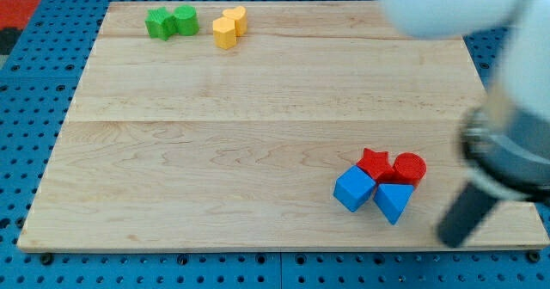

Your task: Place the blue triangle to the bottom center of the board

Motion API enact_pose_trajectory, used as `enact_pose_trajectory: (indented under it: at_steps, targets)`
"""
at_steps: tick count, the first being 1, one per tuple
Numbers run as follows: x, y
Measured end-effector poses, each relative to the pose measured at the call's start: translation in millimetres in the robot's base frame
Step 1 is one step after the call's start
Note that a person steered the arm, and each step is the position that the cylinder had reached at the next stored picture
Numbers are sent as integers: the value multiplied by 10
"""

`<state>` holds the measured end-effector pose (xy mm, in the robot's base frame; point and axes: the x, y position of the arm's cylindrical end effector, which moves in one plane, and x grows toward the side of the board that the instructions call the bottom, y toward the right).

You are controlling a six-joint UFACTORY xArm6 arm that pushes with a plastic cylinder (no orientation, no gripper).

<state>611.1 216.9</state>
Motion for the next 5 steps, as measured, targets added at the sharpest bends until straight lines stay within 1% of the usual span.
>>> enact_pose_trajectory:
  at_steps: [1, 2, 3, 4, 5]
  targets:
    - [-246, 52]
    - [-411, -698]
    - [-233, -1015]
    - [-136, -807]
    - [-220, -1204]
